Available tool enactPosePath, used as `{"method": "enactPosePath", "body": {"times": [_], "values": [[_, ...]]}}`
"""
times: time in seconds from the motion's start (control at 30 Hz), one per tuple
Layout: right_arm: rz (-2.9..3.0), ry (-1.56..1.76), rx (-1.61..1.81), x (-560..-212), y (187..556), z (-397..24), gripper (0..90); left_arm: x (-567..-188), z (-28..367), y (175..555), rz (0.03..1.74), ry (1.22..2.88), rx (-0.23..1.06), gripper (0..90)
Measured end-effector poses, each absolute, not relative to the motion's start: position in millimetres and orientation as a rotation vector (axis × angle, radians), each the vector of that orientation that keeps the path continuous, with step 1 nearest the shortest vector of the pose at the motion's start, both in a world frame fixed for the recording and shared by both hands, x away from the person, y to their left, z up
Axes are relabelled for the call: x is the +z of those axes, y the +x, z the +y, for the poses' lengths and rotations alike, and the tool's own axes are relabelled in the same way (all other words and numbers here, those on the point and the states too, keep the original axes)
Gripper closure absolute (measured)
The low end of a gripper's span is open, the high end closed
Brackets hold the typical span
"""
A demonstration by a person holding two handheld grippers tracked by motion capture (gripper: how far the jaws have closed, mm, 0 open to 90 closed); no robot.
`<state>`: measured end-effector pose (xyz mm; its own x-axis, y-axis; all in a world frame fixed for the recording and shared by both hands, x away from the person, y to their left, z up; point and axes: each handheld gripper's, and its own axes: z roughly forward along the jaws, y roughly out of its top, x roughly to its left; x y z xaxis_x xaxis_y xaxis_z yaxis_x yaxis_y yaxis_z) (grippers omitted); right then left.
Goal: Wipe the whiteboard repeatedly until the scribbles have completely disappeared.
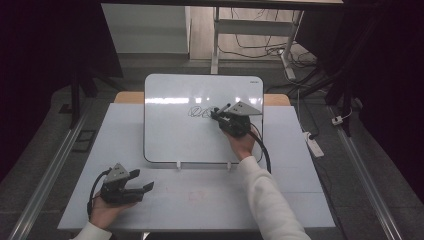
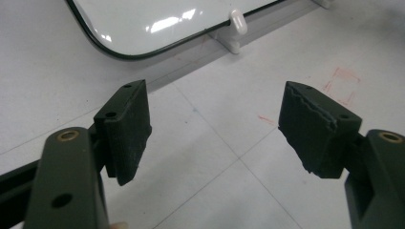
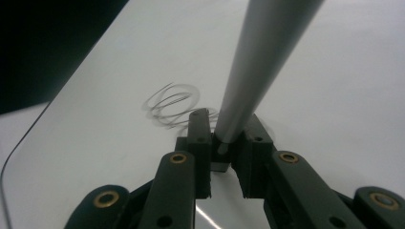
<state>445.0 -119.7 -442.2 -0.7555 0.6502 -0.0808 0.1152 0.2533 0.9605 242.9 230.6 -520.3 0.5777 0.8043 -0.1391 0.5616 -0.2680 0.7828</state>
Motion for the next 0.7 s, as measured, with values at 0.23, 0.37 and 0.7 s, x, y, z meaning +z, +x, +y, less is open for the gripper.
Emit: {"method": "enactPosePath", "body": {"times": [0.23, 0.37, 0.7], "values": [[1.964, 0.812, 1.578, -436, 455, -131, 78.1, -519, 231, 242, 1.088, 1.960, 0.369, 26.9], [2.082, 0.678, 1.521, -442, 446, -117, 78.1, -520, 230, 242, 1.090, 1.966, 0.365, 26.9], [2.087, 0.658, 1.514, -442, 446, -111, 78.1, -520, 229, 243, 1.088, 1.969, 0.363, 26.9]]}}
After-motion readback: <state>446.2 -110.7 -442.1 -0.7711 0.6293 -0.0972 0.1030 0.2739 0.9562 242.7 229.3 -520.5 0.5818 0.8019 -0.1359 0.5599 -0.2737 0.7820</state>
